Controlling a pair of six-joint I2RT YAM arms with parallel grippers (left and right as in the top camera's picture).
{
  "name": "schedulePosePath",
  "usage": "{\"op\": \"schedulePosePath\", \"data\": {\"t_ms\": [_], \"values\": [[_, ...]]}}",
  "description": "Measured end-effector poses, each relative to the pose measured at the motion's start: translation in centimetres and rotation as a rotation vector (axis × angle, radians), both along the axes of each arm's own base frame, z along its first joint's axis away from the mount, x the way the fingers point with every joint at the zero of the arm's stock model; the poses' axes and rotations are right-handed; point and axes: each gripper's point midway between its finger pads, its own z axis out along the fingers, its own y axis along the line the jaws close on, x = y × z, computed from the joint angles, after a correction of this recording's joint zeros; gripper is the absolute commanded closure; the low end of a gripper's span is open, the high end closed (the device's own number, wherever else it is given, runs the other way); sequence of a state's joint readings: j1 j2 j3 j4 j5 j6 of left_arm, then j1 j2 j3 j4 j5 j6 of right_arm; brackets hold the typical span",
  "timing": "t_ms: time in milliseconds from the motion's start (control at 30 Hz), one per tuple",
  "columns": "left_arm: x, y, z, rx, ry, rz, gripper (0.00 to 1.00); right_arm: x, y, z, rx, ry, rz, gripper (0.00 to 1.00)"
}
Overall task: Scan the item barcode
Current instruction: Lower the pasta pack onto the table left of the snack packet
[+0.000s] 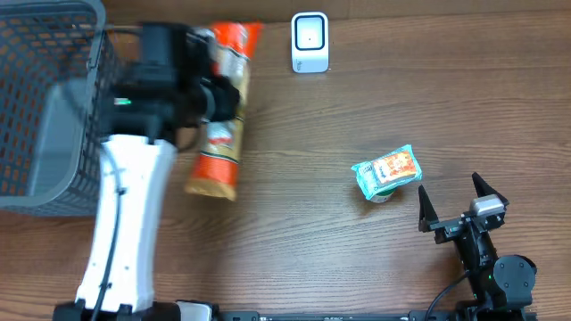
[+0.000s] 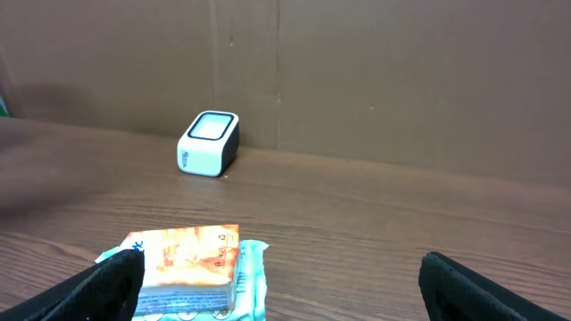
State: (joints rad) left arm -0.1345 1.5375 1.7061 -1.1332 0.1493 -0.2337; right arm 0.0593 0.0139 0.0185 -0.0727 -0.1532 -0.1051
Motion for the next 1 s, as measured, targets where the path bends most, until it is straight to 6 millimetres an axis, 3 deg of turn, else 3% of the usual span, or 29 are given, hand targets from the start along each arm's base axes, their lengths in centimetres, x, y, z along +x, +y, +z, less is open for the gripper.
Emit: {"op": "schedulePosePath", "data": {"t_ms": [133,333,667,700,800,900,1000], "values": [[-0.1,-3.5,-6.0,0.013,0.059,0.004,0.96,0.0,0.0,0.0,0.0,-0.001,0.0,0.0],[-2.1,-7.6,-14.4,0.025,0.108,0.003,0.96,0.0,0.0,0.0,0.0,-0.001,0.0,0.0],[-3.9,-9.6,-23.3,0.021,0.231,0.116,0.96,0.0,0.0,0.0,0.0,-0.002,0.0,0.0],[-3.9,-9.8,-24.0,0.022,0.243,0.121,0.92,0.0,0.0,0.0,0.0,-0.002,0.0,0.0],[-3.9,-10.5,-25.5,0.016,0.267,0.117,0.62,0.0,0.0,0.0,0.0,-0.001,0.0,0.0],[-3.7,-11.0,-25.4,-0.011,0.264,0.114,0.34,0.0,0.0,0.0,0.0,-0.001,0.0,0.0],[-3.7,-11.2,-25.3,-0.019,0.268,0.107,0.18,0.0,0.0,0.0,0.0,-0.001,0.0,0.0]]}}
